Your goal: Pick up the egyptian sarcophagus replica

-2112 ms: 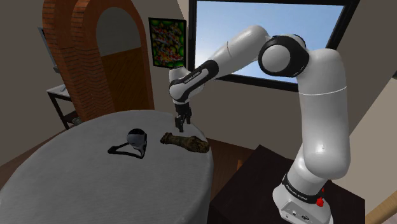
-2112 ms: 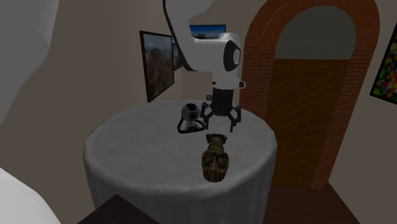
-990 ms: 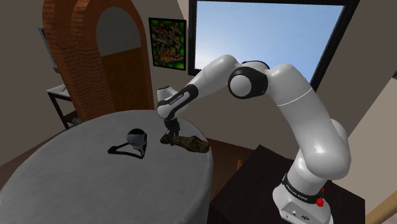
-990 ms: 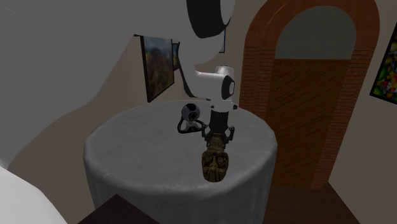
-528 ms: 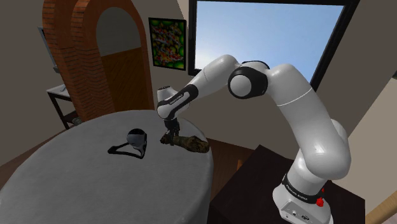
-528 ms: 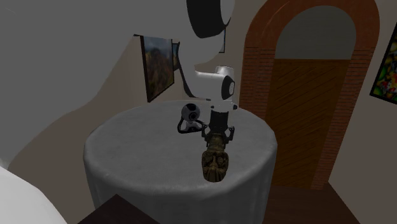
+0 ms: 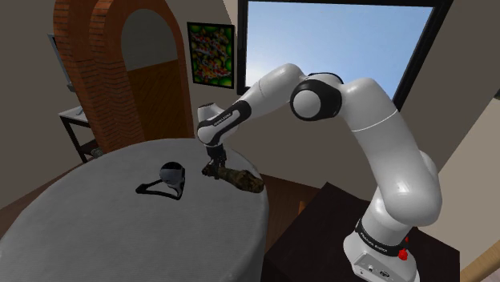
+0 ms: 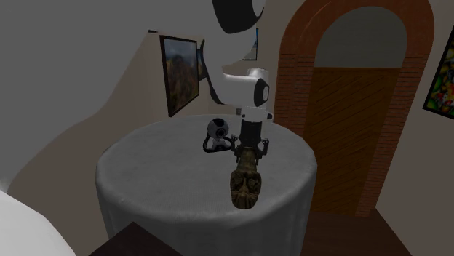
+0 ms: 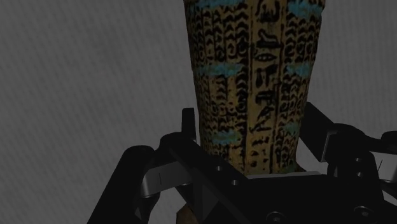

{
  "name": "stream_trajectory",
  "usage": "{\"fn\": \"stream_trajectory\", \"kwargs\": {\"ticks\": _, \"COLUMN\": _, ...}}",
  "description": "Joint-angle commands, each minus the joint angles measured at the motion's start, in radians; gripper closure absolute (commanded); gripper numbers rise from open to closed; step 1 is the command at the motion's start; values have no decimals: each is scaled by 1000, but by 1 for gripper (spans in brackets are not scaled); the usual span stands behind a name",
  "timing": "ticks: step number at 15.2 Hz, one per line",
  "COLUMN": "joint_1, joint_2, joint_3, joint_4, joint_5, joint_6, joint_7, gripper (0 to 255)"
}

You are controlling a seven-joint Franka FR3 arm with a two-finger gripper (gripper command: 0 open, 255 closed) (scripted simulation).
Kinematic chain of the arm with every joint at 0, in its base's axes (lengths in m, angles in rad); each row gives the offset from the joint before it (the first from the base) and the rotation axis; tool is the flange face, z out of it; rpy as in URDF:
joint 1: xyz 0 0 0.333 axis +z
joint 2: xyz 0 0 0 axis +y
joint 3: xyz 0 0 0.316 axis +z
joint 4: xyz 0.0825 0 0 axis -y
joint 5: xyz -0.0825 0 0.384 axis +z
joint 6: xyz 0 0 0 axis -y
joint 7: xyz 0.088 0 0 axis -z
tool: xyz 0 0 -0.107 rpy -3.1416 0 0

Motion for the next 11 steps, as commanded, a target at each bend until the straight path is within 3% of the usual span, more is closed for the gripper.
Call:
{"fn": "stream_trajectory", "kwargs": {"ticks": 1, "joint_1": 0, "joint_2": -21, "joint_3": 1, "joint_4": -4, "joint_5": 1, "joint_6": -16, "joint_7": 1, "gripper": 255}}
{"fn": "stream_trajectory", "kwargs": {"ticks": 11, "joint_1": -1, "joint_2": -89, "joint_3": 2, "joint_4": -3, "joint_5": 3, "joint_6": -86, "joint_7": 1, "gripper": 255}}
